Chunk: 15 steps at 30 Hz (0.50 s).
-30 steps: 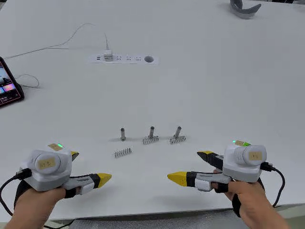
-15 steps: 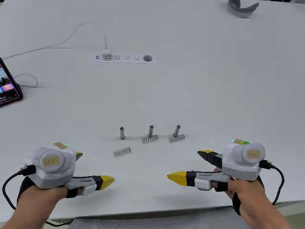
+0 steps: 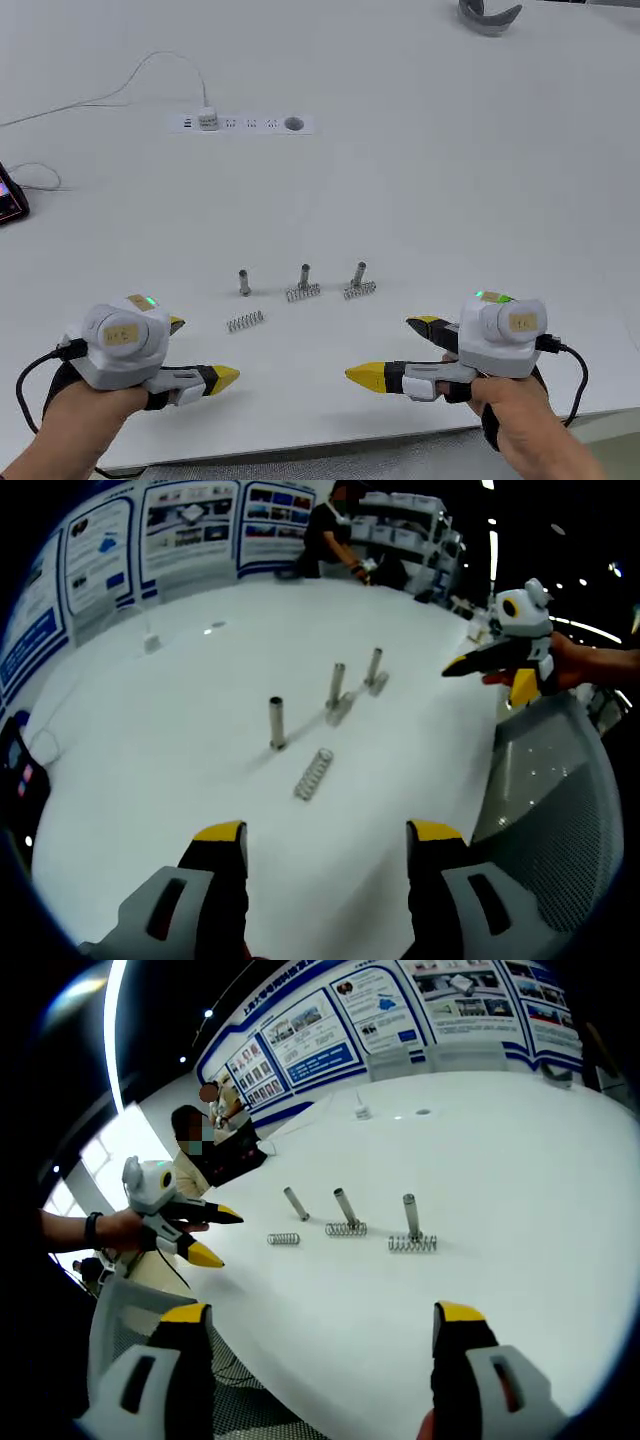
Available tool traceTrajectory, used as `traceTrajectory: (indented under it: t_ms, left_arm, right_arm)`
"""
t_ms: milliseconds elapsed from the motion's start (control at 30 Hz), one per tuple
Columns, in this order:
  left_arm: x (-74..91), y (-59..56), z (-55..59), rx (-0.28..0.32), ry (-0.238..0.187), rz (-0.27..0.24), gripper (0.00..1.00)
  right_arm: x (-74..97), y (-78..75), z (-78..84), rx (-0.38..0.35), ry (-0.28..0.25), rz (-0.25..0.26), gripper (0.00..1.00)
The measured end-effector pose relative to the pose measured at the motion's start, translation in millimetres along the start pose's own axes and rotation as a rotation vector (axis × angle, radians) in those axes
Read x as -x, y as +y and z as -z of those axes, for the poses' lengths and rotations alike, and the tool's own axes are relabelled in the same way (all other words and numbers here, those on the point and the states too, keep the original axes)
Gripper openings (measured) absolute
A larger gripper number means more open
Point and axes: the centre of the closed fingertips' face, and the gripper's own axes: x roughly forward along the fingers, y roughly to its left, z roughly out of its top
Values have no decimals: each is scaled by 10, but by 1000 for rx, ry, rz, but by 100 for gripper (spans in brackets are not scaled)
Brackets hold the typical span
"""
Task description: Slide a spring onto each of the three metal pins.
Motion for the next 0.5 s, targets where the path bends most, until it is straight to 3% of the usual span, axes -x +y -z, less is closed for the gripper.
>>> traceTrajectory:
  t_ms: [500]
  left_arm:
    - [-241, 27, -128, -34, 6, 18, 52]
  right_arm:
    - [61, -40, 2, -12, -10, 12, 92]
